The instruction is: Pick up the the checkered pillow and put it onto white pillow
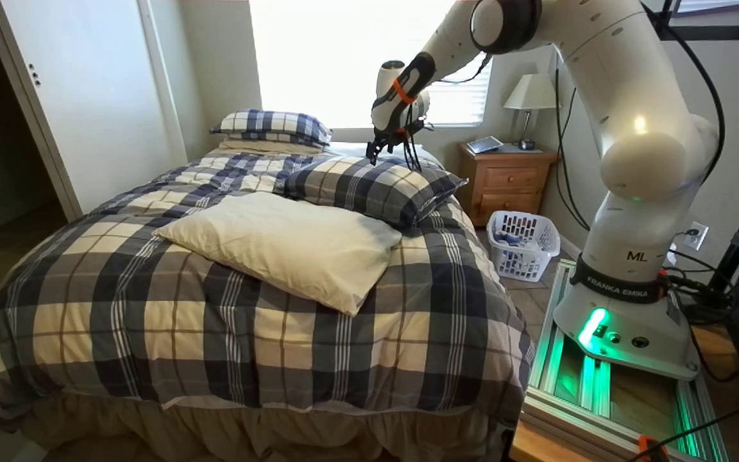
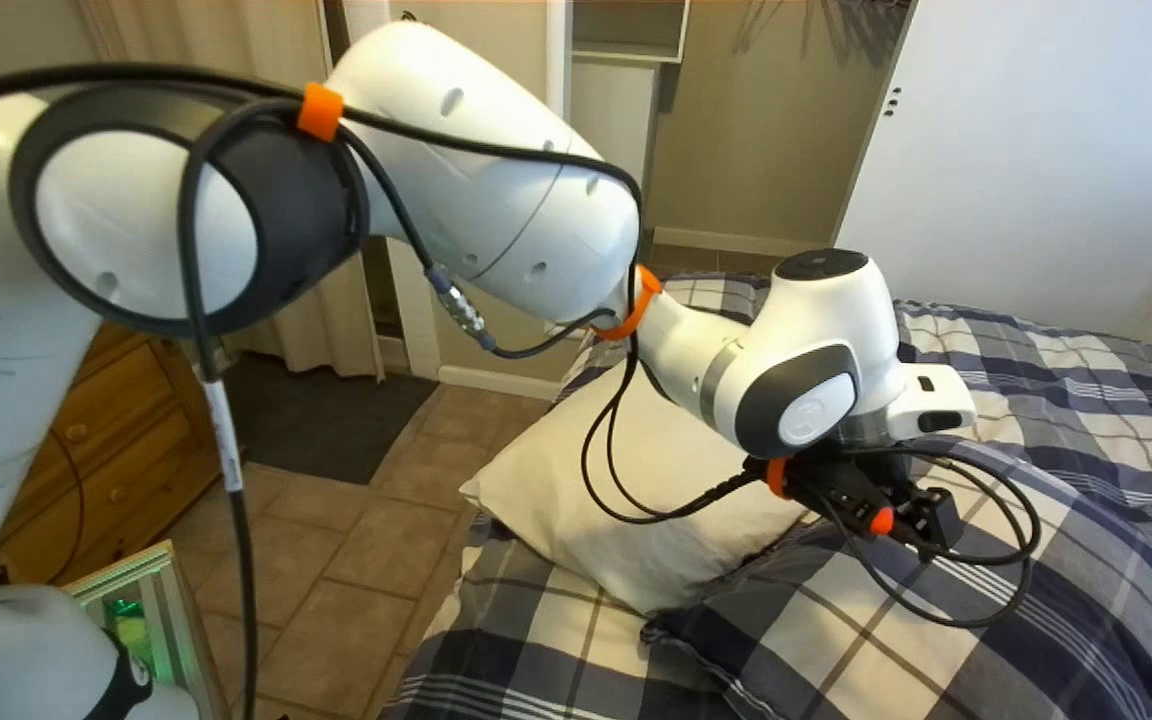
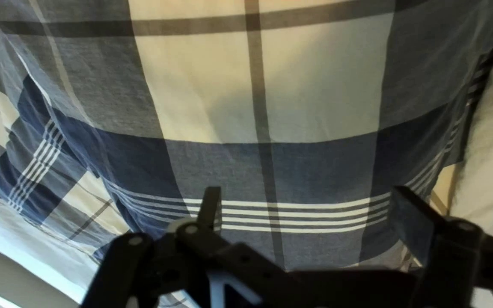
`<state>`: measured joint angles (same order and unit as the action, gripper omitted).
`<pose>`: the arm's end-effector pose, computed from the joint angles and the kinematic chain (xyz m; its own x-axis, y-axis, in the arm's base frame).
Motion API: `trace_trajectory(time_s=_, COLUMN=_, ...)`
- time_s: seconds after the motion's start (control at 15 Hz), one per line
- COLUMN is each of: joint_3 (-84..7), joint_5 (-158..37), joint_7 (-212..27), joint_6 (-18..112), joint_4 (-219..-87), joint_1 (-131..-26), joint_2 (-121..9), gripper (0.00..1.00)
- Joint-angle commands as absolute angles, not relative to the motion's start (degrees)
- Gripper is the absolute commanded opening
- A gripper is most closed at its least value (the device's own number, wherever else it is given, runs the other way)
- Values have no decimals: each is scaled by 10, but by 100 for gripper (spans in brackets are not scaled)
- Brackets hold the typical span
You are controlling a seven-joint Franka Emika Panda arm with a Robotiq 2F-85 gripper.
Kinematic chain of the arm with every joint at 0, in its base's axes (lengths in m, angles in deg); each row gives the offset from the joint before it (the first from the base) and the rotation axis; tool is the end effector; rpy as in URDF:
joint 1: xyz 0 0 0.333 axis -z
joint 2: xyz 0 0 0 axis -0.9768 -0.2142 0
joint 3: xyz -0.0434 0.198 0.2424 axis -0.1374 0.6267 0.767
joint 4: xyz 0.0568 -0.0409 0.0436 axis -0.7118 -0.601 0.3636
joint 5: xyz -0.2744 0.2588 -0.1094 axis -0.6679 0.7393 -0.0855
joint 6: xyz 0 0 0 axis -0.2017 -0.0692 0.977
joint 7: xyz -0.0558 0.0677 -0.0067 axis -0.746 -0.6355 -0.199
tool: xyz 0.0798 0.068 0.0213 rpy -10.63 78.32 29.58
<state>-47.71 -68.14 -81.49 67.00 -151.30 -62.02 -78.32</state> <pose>0.6628 -0.3216 0.3013 0.9267 -0.0848 0.3660 -0.2135 -0.9205 0.3271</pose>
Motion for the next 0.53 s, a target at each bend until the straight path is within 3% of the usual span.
trace_trajectory(time_s=0.0, joint_3=-483, joint_5=-680, joint_7=-825, joint_6=656, joint_4=-1425, joint_1=-622, joint_2=-853, gripper=100)
trace_trajectory(time_s=0.47, joint_3=-480, joint_5=-675, joint_7=-831, joint_6=600, joint_4=-1308, joint_1=-618, joint_2=-955, gripper=100)
